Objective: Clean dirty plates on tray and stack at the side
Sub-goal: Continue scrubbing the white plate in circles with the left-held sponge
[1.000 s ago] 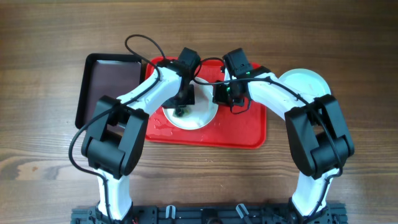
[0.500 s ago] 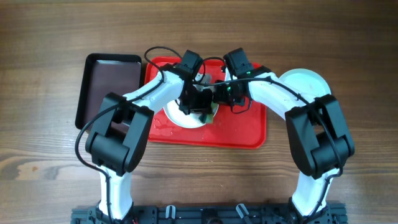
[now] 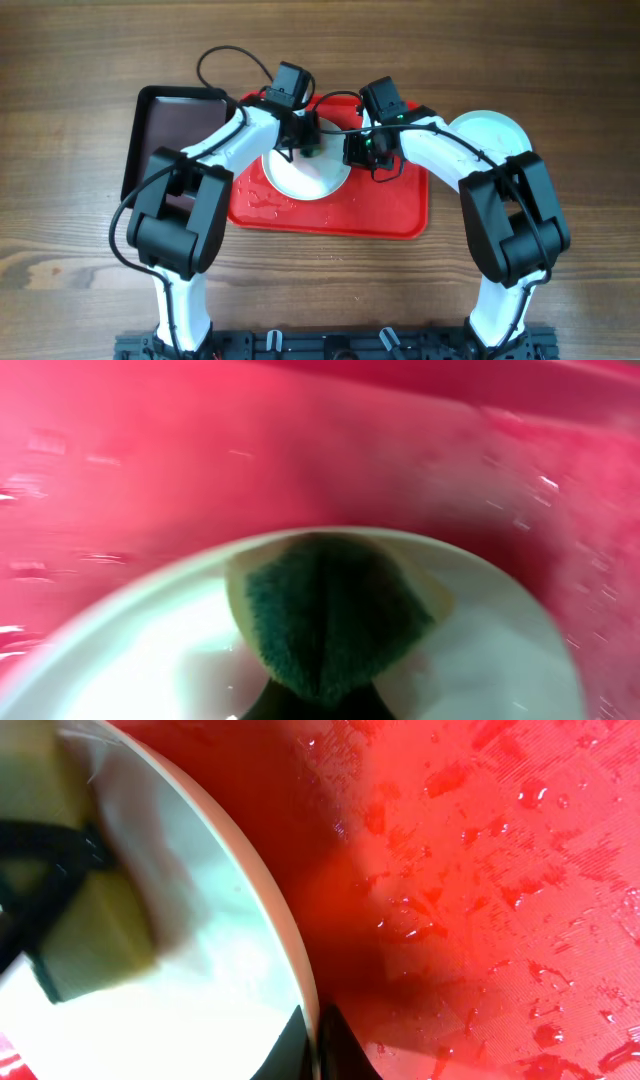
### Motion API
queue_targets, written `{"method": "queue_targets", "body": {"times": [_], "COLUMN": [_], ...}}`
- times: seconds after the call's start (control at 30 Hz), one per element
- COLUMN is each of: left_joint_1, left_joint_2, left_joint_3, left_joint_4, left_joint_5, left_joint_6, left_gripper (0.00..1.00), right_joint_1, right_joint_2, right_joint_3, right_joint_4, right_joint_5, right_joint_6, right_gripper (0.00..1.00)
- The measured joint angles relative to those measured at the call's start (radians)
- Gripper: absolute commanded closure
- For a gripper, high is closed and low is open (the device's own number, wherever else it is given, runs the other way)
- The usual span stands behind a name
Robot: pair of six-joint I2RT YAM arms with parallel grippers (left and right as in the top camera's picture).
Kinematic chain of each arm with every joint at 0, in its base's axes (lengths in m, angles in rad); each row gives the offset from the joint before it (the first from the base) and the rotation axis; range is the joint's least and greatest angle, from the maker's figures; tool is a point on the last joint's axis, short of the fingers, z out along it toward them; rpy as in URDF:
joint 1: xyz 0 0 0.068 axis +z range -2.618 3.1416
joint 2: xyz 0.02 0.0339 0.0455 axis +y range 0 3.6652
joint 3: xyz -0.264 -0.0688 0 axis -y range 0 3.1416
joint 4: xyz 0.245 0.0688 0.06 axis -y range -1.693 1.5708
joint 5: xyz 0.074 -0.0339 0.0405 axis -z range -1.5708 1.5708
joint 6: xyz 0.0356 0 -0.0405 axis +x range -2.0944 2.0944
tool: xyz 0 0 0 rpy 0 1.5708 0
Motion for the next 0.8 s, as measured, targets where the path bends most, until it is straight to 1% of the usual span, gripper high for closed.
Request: {"method": "queue_targets", "body": {"times": [0.1, 0.2, 0.27, 0.33, 0.37, 0.43, 0.53, 0.7, 0.8], "left_joint_1": [0.011, 0.022, 0.031, 0.039, 0.047, 0.053, 0.061, 0.069, 0.053], "left_joint_2": [-0.005, -0.012, -0.016, -0.021, -0.024, -0.024, -0.024, -0.011, 0.003], "left_joint_3": [0.006, 0.014, 0.019, 0.019, 0.021, 0.023, 0.023, 0.003, -0.006], "left_joint_4": [-0.045, -0.131, -0.211, -0.260, -0.314, -0.363, -0.390, -0.381, -0.365], "left_joint_5": [-0.041, -0.068, -0.070, -0.070, -0.065, -0.051, 0.012, 0.277, 0.373], "left_joint_6": [-0.010, -0.023, -0.027, -0.030, -0.031, -0.030, -0.014, 0.099, 0.139], "left_gripper": [0.96, 0.96, 0.96, 0.96, 0.96, 0.96, 0.96, 0.96, 0.96], "right_joint_1": [0.000, 0.000, 0.000, 0.000, 0.000, 0.000, 0.000, 0.000, 0.000], "right_joint_2": [0.000, 0.000, 0.000, 0.000, 0.000, 0.000, 0.000, 0.000, 0.000], "right_joint_3": [0.000, 0.000, 0.000, 0.000, 0.000, 0.000, 0.000, 0.000, 0.000], "right_joint_4": [0.000, 0.000, 0.000, 0.000, 0.000, 0.000, 0.000, 0.000, 0.000], "right_joint_5": [0.000, 0.000, 0.000, 0.000, 0.000, 0.000, 0.000, 0.000, 0.000], "right_joint_6": [0.000, 0.003, 0.003, 0.003, 0.003, 0.003, 0.003, 0.003, 0.003], "right_gripper": [0.96, 0.96, 0.96, 0.96, 0.96, 0.96, 0.96, 0.96, 0.96]}}
